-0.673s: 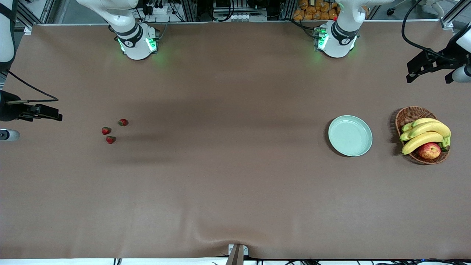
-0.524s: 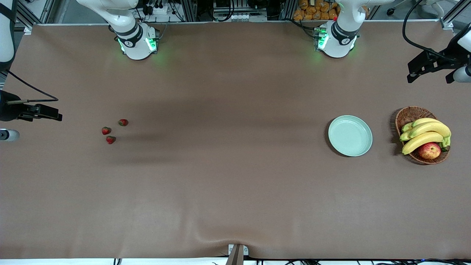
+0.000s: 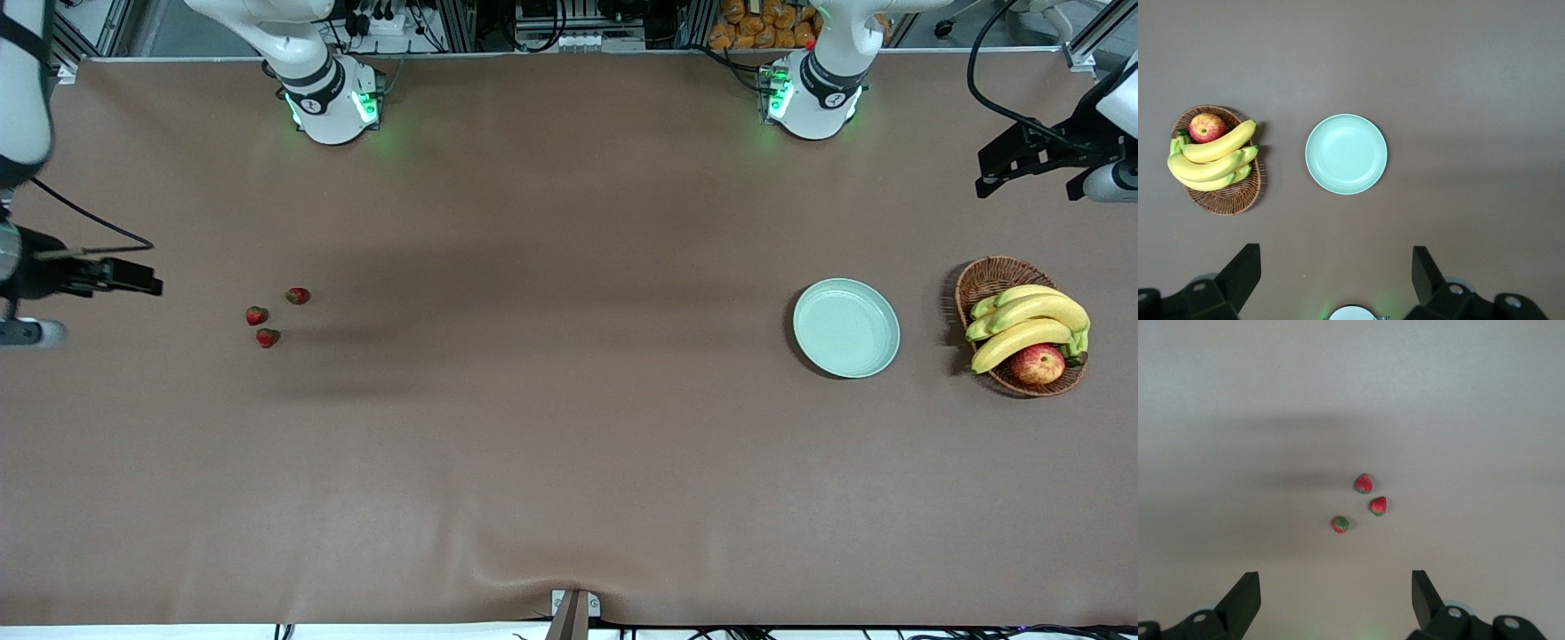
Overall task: Collect all strawberries into plate
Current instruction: 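Reach the right gripper down to the strawberries and grasp one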
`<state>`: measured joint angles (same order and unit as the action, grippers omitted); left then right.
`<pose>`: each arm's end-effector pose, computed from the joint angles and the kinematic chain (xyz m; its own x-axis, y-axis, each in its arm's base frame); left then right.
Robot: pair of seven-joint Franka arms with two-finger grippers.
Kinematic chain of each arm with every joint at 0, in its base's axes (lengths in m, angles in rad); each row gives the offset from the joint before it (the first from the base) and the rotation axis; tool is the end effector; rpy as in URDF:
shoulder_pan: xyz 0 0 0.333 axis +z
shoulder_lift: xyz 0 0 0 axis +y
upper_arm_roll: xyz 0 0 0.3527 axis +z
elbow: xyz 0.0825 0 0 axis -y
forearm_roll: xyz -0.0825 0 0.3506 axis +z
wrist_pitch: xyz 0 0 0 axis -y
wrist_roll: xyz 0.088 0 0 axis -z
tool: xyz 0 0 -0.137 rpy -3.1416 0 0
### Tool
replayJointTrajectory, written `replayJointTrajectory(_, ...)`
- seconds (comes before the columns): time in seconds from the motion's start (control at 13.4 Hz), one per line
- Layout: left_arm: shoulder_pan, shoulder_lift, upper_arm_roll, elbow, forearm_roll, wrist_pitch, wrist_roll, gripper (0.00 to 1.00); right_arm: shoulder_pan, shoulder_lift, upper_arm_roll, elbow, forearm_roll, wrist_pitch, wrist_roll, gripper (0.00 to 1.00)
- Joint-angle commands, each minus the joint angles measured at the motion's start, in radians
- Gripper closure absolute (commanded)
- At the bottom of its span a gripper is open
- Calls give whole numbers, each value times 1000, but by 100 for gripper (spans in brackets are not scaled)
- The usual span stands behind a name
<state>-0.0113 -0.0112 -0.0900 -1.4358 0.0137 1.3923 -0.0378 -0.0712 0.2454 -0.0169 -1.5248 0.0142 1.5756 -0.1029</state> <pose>0.4946 -0.0485 0.6795 0.9976 -0.0609 -0.0317 -0.0615 -0.9980 -0.0158 0.5835 -0.0485 0.5151 0.9814 0.0161 -0.1913 0.0106 -0.9995 -0.0296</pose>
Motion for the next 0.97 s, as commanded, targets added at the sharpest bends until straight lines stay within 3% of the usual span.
replayJointTrajectory(0.0,-1,-29,6,-32,-18,-6,6,0,-2,75,2,-110,-2,175,8,0)
replayJointTrajectory(0.15,-1,-15,6,-29,-17,-1,10,0,-1,118,2,-216,-2,301,6,0)
replayJointTrajectory(0.3,-9,8,6,-26,-17,20,10,0,-19,194,2,-242,-2,380,3,0)
replayJointTrajectory(0.6,-12,16,-5,-70,-34,86,2,0,-44,311,2,-244,-2,409,2,0)
replayJointTrajectory(0.9,-12,7,-11,-115,-34,122,2,0,-45,344,2,-252,0,400,3,0)
